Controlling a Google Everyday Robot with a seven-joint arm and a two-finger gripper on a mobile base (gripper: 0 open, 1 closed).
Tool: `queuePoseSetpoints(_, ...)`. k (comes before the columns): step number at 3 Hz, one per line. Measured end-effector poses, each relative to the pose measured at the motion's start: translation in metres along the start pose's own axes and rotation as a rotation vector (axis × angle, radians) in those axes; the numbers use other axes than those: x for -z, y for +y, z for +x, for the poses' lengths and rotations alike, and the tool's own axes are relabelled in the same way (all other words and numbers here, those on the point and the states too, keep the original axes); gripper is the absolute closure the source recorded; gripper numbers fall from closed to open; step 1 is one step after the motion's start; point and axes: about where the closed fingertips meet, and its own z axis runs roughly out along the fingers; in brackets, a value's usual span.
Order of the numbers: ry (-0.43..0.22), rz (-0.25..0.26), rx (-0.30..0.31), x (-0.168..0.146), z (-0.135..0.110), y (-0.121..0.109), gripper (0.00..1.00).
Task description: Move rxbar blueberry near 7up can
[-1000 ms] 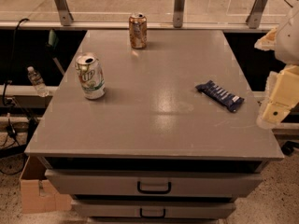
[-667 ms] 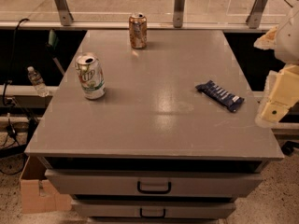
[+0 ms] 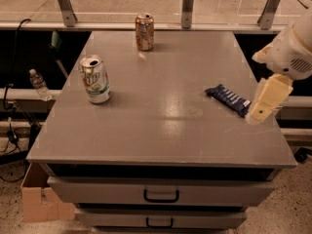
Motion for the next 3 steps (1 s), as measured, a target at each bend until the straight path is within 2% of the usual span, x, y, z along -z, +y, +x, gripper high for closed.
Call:
queuePoseSetpoints(2, -0.085, 0.004, -0.054, -0.071, 0.007, -0.033, 0.0)
queuePoseSetpoints(3, -0.098, -0.001, -0.081, -0.098, 0.01, -0.04, 0.0)
